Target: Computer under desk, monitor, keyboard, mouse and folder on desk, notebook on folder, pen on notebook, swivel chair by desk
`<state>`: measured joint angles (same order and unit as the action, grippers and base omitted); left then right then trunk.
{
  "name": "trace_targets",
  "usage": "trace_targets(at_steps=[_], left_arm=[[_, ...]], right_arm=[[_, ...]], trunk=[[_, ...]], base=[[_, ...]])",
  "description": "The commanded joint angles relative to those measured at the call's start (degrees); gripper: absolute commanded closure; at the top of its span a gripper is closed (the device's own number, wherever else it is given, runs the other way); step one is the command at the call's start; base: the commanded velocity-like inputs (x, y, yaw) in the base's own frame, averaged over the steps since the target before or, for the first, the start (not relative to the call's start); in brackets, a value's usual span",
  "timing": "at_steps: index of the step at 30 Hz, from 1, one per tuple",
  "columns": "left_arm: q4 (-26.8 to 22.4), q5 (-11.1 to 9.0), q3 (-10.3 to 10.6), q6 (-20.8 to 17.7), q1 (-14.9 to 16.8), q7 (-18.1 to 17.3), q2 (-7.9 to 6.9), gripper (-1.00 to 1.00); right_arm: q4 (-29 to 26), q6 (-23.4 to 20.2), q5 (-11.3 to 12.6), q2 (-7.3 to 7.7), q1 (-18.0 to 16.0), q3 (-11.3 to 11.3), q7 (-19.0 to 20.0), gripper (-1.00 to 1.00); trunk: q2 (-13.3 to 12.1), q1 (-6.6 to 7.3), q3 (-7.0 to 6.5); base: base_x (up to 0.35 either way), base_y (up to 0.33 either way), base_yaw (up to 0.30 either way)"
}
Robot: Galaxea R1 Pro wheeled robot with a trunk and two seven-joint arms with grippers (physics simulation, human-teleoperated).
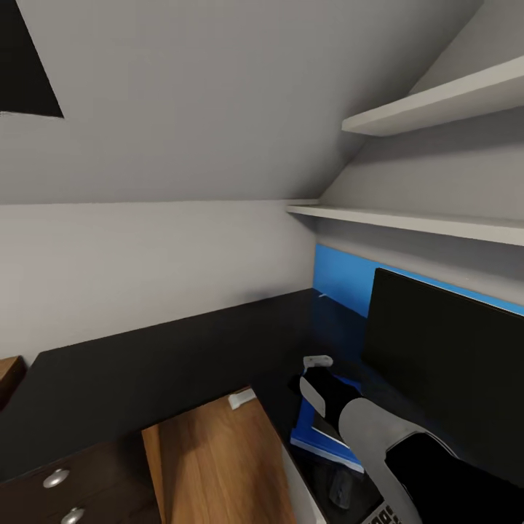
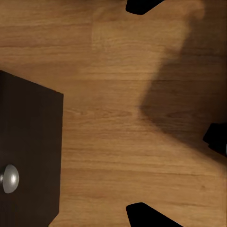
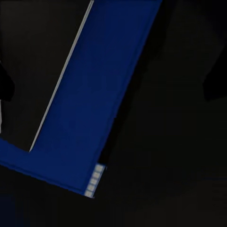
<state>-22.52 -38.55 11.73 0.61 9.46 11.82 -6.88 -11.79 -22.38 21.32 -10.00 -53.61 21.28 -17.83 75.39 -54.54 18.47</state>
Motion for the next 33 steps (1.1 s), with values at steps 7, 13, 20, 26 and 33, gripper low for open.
trace_targets(at_steps=[7, 13, 20, 26, 33], left_arm=[[0.09, -0.56, 0.47, 3.45, 0.03, 0.4, -0.03, -1.0], [0.1, -0.56, 0.48, 3.68, 0.03, 0.4, 0.02, -1.0], [0.11, -0.57, 0.5, 3.7, 0.03, 0.4, 0.03, -1.0], [0.11, -0.57, 0.57, 3.7, 0.03, 0.4, 0.03, -1.0], [0.11, -0.57, 0.66, 3.7, 0.03, 0.46, 0.01, -1.0]], right_arm=[[-0.08, -0.23, 0.18, 0.0, 0.16, 0.43, -0.47, -1.0], [-0.08, -0.29, 0.02, 0.0, 0.78, 0.5, -0.36, -1.0], [-0.08, -0.29, -0.47, 0.0, 0.86, 0.77, -0.29, -1.0], [-0.03, -0.3, -1.11, 0.0, 0.89, 0.98, -0.18, -1.0], [0.01, -0.3, -1.27, 0.0, 0.96, 1.2, -0.1, -1.0]], trunk=[[0.04, 0.0, 0.07], [0.04, 0.0, 0.07], [0.04, 0.0, 0.07], [0.04, 0.0, 0.11], [0.04, 0.0, 0.4]], base=[[-0.098, 0.027, 0.079], [-0.323, 0.147, 0.271], [-0.3, 0.194, 0.273], [-0.292, 0.203, 0.24], [-0.256, 0.167, 0.021]])
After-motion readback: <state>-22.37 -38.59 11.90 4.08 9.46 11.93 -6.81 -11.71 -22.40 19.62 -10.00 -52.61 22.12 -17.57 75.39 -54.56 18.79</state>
